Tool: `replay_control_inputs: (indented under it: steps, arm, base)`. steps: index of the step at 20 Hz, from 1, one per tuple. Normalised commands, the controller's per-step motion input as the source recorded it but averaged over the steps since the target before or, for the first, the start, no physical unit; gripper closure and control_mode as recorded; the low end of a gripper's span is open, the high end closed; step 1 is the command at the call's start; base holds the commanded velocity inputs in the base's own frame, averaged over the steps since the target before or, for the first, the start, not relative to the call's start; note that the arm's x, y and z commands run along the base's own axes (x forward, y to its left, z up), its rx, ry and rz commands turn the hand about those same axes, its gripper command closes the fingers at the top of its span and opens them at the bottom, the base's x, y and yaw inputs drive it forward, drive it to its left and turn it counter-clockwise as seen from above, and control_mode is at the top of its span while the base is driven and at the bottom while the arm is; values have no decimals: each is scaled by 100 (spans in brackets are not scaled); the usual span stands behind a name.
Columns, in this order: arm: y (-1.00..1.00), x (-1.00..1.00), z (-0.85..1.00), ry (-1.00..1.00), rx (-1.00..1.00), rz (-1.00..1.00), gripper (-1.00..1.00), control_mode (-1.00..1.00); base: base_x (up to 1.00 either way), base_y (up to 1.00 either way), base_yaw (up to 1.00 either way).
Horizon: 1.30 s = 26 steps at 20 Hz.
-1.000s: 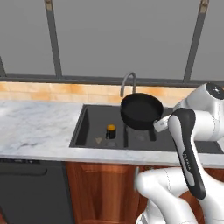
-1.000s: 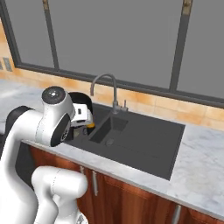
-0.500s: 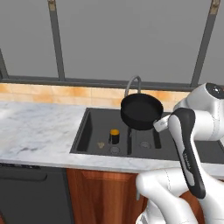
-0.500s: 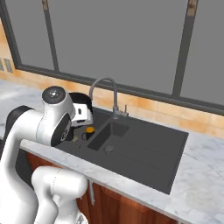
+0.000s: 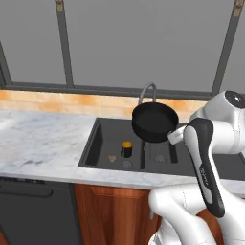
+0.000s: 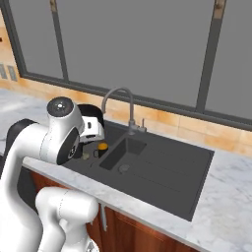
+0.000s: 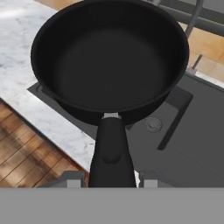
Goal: Pick the mug and saucepan and place them in the sink. Then turn on the water.
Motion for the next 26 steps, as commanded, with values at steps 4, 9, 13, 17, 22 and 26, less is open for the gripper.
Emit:
replay_control_inputs:
  steps: [4,9,13,17,22,26]
  arm:
    - [0,0,0,0,0,0,100,100]
    - [0,0,0,0,0,0,100,100]
    - [0,0,0,0,0,0,100,100]
    - [35,41,-30,10,-11,7,100,-100]
    - [64,64,-39,10,-9,5,100,-100]
    - [33,35,-36,1,-2,3,100,-100]
  base:
    - [30,3,8]
    - [2,0,1]
    - [2,4,0]
    - [0,0,0]
    - [0,0,0]
    - [0,0,0]
